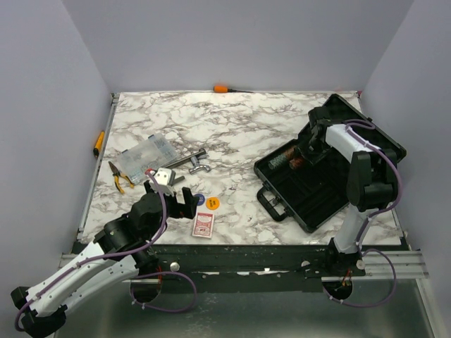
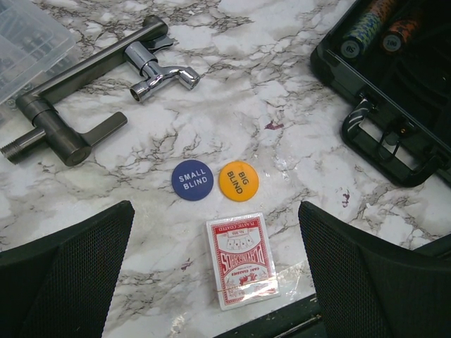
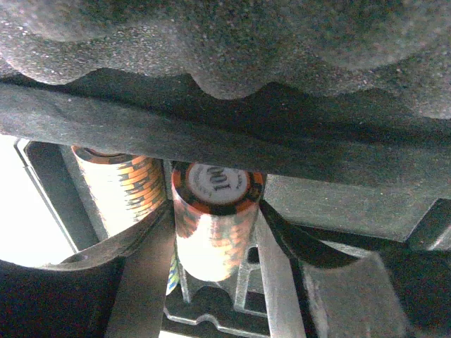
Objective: Pack up texas hold em set
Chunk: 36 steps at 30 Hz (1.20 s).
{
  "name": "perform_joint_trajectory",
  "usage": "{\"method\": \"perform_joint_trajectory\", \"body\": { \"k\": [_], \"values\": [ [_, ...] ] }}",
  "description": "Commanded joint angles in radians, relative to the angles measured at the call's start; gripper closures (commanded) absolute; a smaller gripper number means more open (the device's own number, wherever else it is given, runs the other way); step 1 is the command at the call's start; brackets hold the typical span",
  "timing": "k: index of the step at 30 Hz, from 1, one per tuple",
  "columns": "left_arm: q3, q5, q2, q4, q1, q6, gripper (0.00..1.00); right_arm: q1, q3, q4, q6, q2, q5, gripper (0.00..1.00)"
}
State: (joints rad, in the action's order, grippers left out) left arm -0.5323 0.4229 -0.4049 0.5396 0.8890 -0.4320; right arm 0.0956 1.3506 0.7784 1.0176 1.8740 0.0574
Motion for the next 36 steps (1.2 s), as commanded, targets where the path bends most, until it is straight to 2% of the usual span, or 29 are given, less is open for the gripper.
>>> {"method": "perform_joint_trajectory", "body": {
  "k": [1, 5, 15, 23, 27, 36],
  "values": [
    [0.005, -0.012, -0.014, -0.015, -0.007, 0.007, 0.02, -0.014, 0.023, -0.029, -0.025, 0.021, -0.005, 0.46],
    [0.004, -0.017, -0.016, -0.016, -0.007, 0.007, 0.02, -0.016, 0.031, -0.029, -0.037, 0.015, -0.01, 0.37],
    [-0.001, -0.03, -0.035, -0.015, -0.007, 0.005, 0.02, -0.018, 0.09, -0.005, -0.092, -0.047, -0.019, 0.28],
    [-0.029, -0.07, -0.083, 0.006, -0.007, -0.007, 0.01, -0.018, 0.118, 0.033, -0.156, -0.108, -0.051, 0.05],
    [-0.05, -0.1, -0.118, 0.027, -0.007, -0.019, 0.02, -0.018, 0.111, 0.047, -0.195, -0.151, -0.051, 0.02],
    [-0.133, -0.13, -0.264, 0.15, -0.007, -0.103, 0.02, -0.018, 0.045, 0.095, -0.284, -0.272, -0.082, 0.02]
  ]
}}
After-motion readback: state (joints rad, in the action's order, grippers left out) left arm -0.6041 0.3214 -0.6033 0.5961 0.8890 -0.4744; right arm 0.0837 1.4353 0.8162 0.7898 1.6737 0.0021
